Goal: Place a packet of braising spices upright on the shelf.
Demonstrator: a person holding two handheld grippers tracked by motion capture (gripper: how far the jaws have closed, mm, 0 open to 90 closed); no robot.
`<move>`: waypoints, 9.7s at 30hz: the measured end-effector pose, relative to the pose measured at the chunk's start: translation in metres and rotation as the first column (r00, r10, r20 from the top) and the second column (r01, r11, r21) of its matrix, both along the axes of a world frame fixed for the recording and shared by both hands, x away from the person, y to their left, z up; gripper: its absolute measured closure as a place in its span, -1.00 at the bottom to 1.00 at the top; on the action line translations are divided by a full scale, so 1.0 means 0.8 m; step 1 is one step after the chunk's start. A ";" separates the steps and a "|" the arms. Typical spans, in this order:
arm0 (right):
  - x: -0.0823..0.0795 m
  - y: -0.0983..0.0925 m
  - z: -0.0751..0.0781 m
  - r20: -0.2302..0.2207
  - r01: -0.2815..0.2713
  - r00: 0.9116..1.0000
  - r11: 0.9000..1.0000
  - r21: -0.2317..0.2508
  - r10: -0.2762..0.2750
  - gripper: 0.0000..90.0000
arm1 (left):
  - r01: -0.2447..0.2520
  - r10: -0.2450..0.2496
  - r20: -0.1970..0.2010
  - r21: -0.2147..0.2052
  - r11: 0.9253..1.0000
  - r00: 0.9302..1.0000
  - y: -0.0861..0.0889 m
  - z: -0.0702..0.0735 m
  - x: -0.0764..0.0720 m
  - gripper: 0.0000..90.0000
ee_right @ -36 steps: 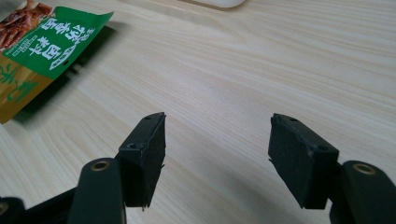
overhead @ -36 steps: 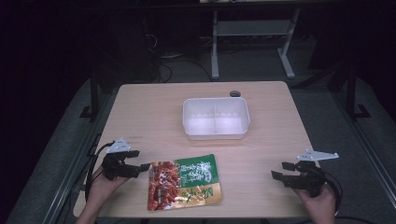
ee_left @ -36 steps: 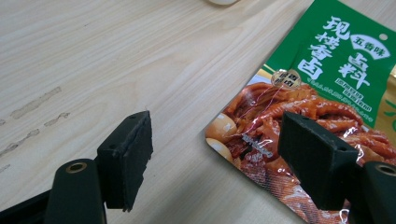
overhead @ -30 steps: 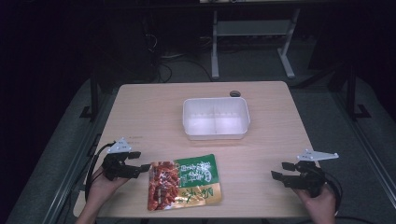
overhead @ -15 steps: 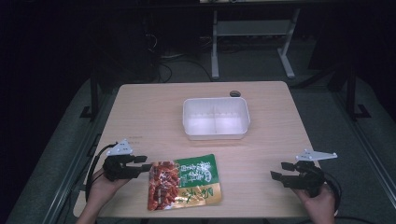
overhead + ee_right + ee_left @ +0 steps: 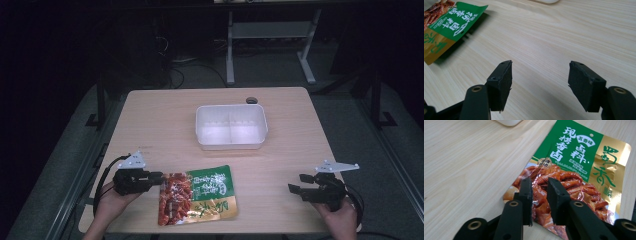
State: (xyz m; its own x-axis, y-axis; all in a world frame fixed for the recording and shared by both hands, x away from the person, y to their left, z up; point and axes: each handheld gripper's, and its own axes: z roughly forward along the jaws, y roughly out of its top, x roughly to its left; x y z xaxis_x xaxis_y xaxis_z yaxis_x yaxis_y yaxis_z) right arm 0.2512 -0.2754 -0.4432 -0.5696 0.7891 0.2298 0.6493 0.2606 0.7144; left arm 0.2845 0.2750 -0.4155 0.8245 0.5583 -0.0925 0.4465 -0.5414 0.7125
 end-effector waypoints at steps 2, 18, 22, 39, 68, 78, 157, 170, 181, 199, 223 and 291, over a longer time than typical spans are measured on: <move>0.000 0.002 0.001 0.003 -0.001 1.000 1.000 0.002 0.001 -0.22 | 0.011 -0.011 -0.005 0.008 1.000 1.000 -0.002 -0.001 0.000 0.71; 0.001 0.063 0.017 -0.003 -0.120 0.993 0.992 0.028 0.120 -0.19 | 0.106 -0.102 -0.051 0.085 0.991 0.993 -0.022 -0.014 -0.002 0.95; 0.003 0.083 0.023 -0.011 -0.163 0.986 0.986 0.027 0.164 -0.18 | 0.114 -0.108 -0.060 0.101 0.988 0.992 -0.024 -0.018 -0.002 0.97; 0.033 0.173 0.007 -0.157 -0.302 0.941 0.953 0.015 0.300 -0.09 | 0.136 -0.121 -0.099 0.163 0.977 0.988 -0.028 -0.031 0.001 0.97; 0.046 0.220 -0.019 -0.292 -0.347 0.890 0.936 0.064 0.350 0.05 | 0.153 -0.132 -0.120 0.188 0.970 0.984 -0.033 -0.038 0.003 0.97; 0.048 0.240 -0.020 -0.306 -0.373 0.871 0.922 0.099 0.385 0.25 | 0.159 -0.138 -0.117 0.194 0.968 0.983 -0.034 -0.038 0.003 0.96; 0.080 0.254 0.173 -0.239 -0.516 0.817 0.850 0.103 0.525 1.00 | -0.038 0.039 -0.012 0.100 0.994 0.999 -0.005 -0.022 0.008 0.09; 0.070 0.259 0.211 -0.237 -0.563 0.797 0.825 0.042 0.556 1.00 | -0.038 0.038 0.002 0.101 0.994 0.999 -0.005 -0.020 0.007 0.09; 0.078 0.230 0.258 -0.208 -0.506 0.847 0.862 -0.026 0.490 1.00 | -0.035 0.034 0.010 0.086 0.996 0.999 -0.004 -0.019 0.007 0.06; 0.122 0.156 0.305 -0.173 -0.337 0.930 0.939 -0.060 0.323 1.00 | -0.042 0.041 0.006 0.081 0.996 0.999 -0.003 -0.020 0.007 0.03; 0.175 0.142 0.317 -0.173 -0.228 0.963 0.969 -0.099 0.208 1.00 | -0.048 0.047 0.012 0.068 0.997 0.999 0.000 -0.018 0.007 0.00; 0.299 0.180 0.264 -0.176 -0.086 0.983 0.966 -0.242 0.044 1.00 | -0.059 0.058 0.024 0.035 0.998 0.998 0.007 -0.015 0.009 -0.02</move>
